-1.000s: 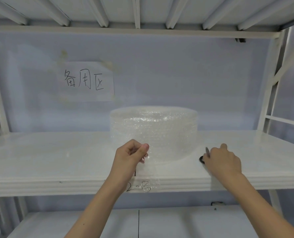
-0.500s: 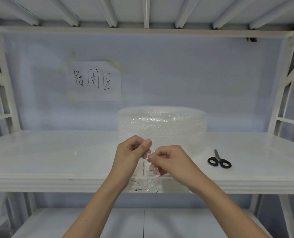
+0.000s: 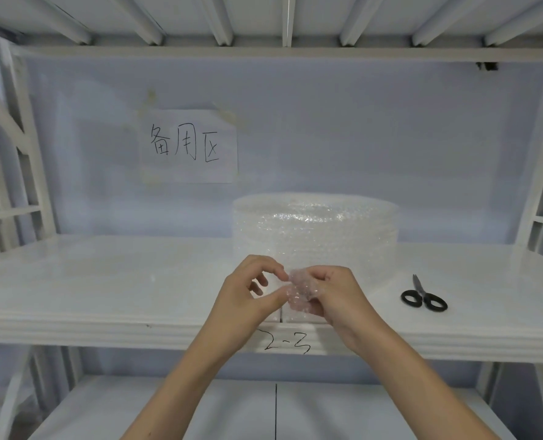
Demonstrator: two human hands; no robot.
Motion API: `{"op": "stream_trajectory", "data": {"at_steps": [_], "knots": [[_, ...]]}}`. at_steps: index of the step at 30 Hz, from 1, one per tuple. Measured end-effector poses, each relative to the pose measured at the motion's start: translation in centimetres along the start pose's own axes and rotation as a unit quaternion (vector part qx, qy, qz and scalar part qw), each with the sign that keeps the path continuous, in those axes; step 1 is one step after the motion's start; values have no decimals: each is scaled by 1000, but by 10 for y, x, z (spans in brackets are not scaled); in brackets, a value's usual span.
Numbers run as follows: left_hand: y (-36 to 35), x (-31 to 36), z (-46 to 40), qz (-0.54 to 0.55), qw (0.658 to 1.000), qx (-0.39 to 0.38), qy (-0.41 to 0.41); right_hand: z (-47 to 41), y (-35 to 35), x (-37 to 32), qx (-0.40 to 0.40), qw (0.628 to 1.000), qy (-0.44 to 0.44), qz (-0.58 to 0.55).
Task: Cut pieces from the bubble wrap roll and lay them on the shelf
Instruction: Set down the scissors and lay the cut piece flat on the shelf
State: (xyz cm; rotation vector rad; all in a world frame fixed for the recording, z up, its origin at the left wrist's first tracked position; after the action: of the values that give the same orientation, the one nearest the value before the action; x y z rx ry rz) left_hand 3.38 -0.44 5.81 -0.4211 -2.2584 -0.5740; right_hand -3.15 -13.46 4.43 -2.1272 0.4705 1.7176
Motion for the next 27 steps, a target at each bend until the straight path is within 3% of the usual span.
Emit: {"op": "stream_trajectory", "data": {"at_steps": [18,27], "knots": [[-3,-15,6,107,993,10,53,1,12,10,-17,990,-60,-130],[-5,-11,9,156,986,9,63,2,11,7,-19,991,-37,-126]]}}
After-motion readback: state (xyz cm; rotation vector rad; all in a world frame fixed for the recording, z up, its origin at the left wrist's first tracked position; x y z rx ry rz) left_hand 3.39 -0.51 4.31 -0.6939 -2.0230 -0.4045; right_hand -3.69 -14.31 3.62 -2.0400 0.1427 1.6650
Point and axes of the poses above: each hand's wrist, its own z-axis away from the middle knuckle, its own y-axis out of the back of the hand, x = y × z, the point moved 7 cm from there along -z, towards the middle knuckle, and after that the axes turned 2 degrees about -z, right-handed, at the moved point
